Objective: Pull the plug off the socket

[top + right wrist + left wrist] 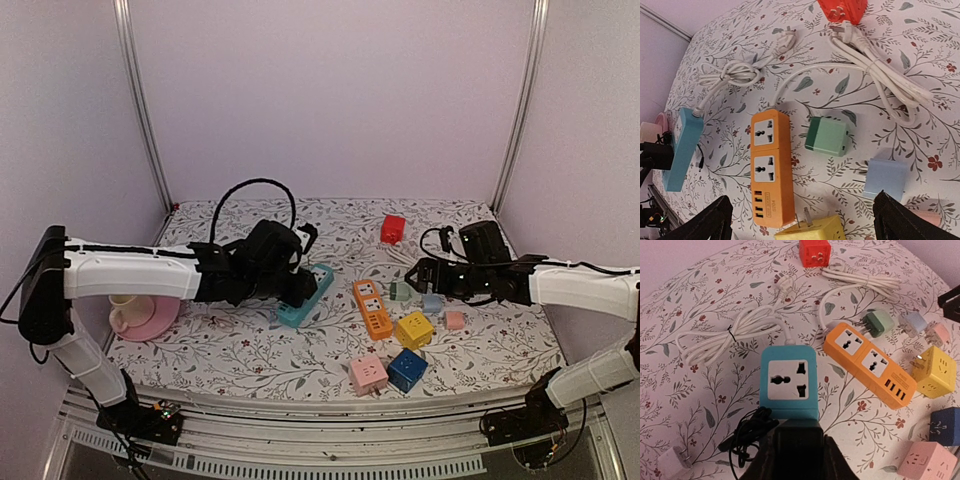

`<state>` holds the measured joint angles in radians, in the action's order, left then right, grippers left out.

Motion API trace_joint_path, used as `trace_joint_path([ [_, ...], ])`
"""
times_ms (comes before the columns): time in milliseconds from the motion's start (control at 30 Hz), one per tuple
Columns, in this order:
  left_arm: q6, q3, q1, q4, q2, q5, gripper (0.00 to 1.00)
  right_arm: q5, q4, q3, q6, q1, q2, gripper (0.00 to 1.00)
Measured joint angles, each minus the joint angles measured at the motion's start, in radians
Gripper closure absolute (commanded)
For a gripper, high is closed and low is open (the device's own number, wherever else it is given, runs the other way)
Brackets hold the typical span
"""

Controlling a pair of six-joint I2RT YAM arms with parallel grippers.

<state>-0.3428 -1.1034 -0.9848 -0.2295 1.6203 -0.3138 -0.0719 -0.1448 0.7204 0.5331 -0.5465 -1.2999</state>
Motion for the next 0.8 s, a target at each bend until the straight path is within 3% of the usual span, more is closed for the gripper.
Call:
trace_joint_path([
  [467,-0.027,0.036,-0.078,0.156,-0.004,0.043,0.84,-0.109,0.287,0.021,0.199,-0.188,-0.188,0.0],
  [800,-0.051,0.059,-0.113,0.226,0.009,0.041,0.84,-0.129,0.51,0.021,0.357,-0.195,-0.269,0.12],
])
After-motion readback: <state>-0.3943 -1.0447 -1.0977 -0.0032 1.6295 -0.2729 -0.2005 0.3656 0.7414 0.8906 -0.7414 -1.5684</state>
